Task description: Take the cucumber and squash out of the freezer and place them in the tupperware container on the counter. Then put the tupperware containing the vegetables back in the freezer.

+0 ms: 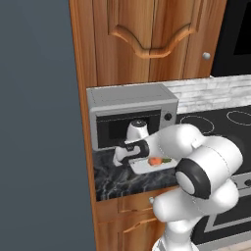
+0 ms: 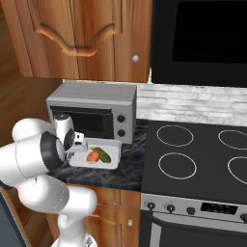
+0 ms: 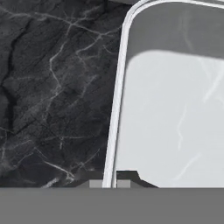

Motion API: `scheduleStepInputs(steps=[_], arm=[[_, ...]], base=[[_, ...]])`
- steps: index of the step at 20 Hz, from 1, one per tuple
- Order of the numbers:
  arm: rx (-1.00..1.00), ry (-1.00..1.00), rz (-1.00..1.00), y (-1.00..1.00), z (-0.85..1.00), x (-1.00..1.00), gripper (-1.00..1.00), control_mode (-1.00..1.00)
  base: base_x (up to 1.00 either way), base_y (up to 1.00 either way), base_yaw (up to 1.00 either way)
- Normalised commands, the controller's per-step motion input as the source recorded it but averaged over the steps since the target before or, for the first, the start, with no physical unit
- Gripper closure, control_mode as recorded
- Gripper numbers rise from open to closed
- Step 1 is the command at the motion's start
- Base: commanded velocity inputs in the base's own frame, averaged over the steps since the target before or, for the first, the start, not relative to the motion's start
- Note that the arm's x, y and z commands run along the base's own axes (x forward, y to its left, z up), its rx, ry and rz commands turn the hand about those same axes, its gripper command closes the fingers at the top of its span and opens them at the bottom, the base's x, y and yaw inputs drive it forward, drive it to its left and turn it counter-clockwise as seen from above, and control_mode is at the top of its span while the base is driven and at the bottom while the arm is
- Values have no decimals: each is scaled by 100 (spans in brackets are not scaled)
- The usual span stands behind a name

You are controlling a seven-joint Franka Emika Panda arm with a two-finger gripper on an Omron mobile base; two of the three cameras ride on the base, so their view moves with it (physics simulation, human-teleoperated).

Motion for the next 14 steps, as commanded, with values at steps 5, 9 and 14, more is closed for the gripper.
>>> scheduleStepInputs(steps=[5, 9, 14], arm=[[3, 1, 4, -10, 82, -9, 100, -100], [-9, 3, 0, 3, 66, -11, 100, -100], [-17, 3, 0, 0, 74, -11, 100, -100]], base=[[0, 0, 0], [0, 0, 0], [0, 0, 0]])
